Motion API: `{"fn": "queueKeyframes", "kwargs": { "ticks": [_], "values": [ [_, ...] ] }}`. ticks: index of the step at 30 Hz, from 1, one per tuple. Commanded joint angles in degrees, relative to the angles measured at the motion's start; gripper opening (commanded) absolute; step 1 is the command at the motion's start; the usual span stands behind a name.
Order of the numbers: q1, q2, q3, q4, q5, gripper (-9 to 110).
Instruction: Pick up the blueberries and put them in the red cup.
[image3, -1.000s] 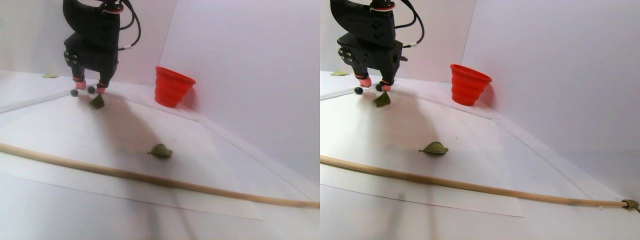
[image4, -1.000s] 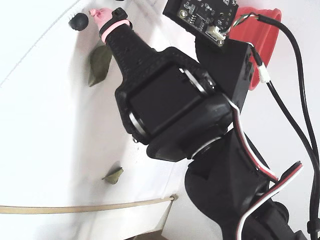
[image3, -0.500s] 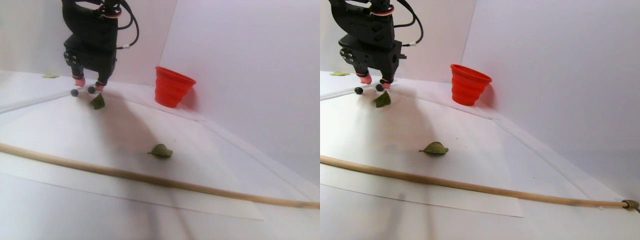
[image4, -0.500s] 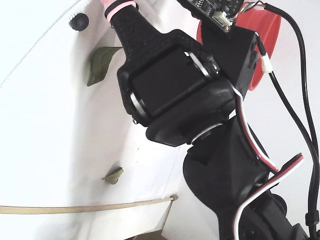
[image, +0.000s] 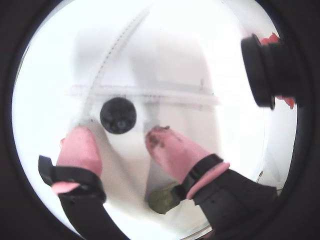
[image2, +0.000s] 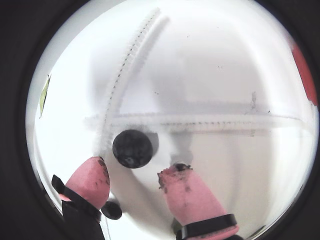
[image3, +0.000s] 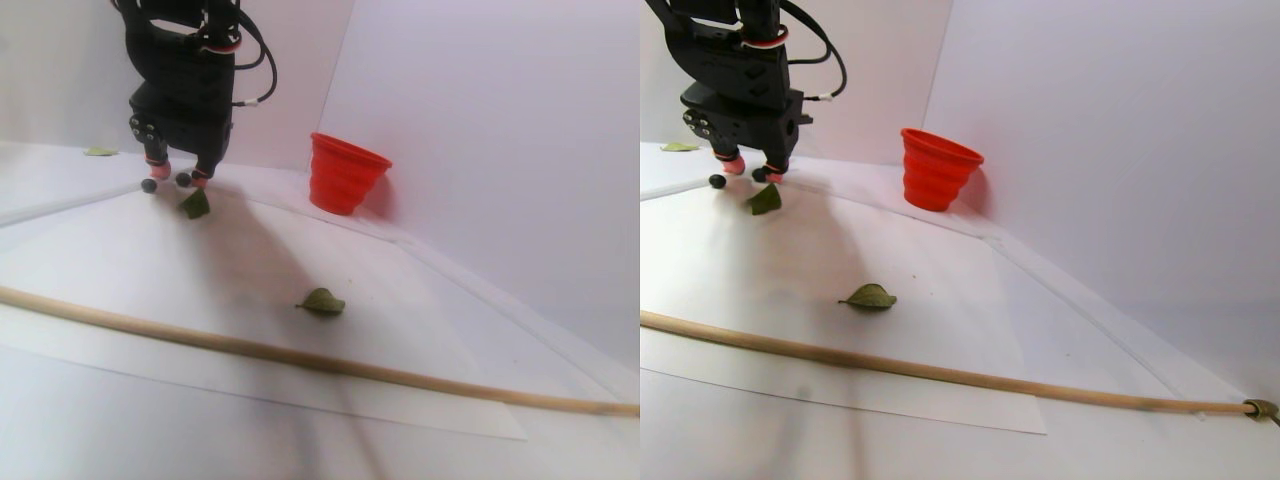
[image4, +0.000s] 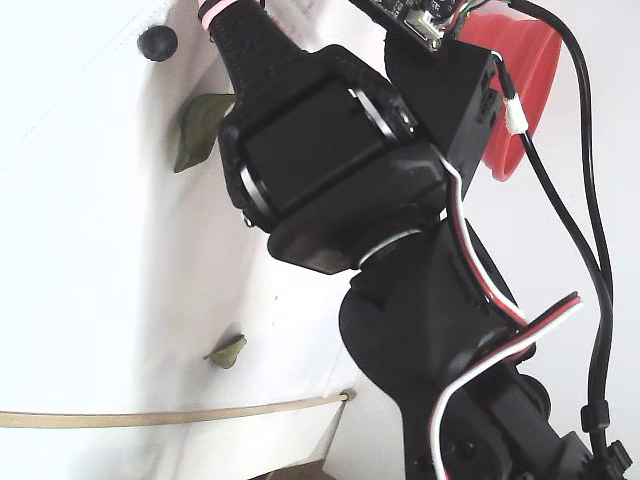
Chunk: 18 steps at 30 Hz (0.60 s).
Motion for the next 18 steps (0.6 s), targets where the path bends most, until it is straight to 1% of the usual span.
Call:
{"fn": "queueKeyframes", "kwargs": {
  "ticks": [1, 18],
  "values": [
    [0.7, 1.7, -3.9, -1.4, -0.2, 20],
    [1.4, -1.1, -6.6, -2.5, 0.4, 19]
  ]
}}
